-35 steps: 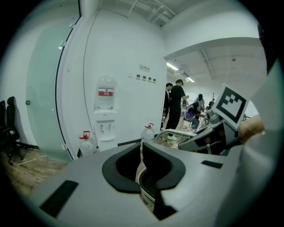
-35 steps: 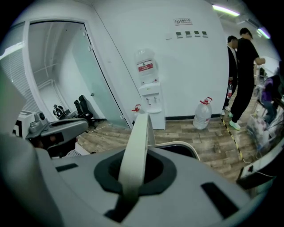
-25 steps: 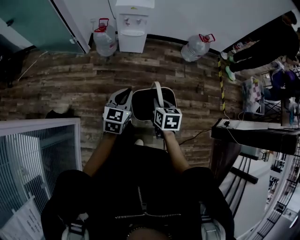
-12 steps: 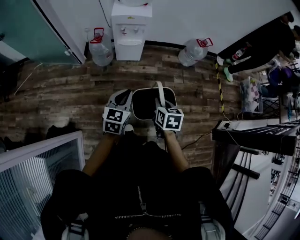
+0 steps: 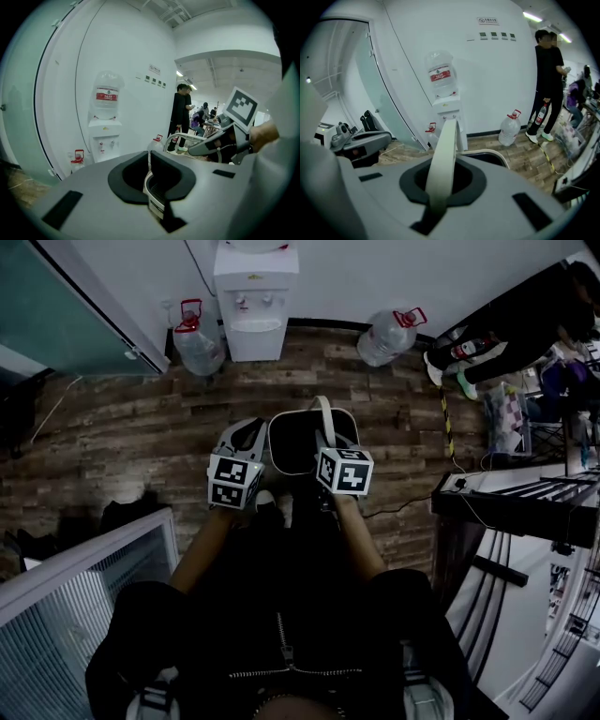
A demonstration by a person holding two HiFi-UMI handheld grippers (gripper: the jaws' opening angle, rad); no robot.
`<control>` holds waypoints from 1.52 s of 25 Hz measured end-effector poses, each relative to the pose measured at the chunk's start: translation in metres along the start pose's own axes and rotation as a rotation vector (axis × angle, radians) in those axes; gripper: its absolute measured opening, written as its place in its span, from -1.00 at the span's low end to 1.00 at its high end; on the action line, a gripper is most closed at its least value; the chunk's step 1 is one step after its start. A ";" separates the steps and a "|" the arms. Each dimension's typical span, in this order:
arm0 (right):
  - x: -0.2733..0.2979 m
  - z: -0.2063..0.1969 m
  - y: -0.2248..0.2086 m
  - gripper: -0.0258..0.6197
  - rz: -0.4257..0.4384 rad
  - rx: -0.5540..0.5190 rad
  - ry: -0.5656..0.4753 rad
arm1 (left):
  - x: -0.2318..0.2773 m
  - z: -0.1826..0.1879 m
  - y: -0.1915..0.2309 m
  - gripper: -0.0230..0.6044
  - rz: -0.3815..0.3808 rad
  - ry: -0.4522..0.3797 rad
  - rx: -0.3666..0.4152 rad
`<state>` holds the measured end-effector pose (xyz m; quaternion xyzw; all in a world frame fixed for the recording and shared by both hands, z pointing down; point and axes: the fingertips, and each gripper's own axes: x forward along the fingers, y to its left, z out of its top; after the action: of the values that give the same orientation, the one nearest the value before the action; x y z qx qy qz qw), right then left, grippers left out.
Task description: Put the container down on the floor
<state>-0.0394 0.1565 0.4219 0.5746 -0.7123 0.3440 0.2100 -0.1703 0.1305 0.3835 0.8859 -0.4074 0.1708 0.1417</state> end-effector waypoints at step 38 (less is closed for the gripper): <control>0.128 0.158 -0.141 -0.88 0.185 -0.095 0.082 | 0.216 0.099 0.030 -0.84 0.186 0.042 -0.032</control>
<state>0.0797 -0.0599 0.4390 0.4811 -0.7688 0.3508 0.2332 -0.0434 -0.0720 0.3878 0.8382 -0.4873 0.1952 0.1481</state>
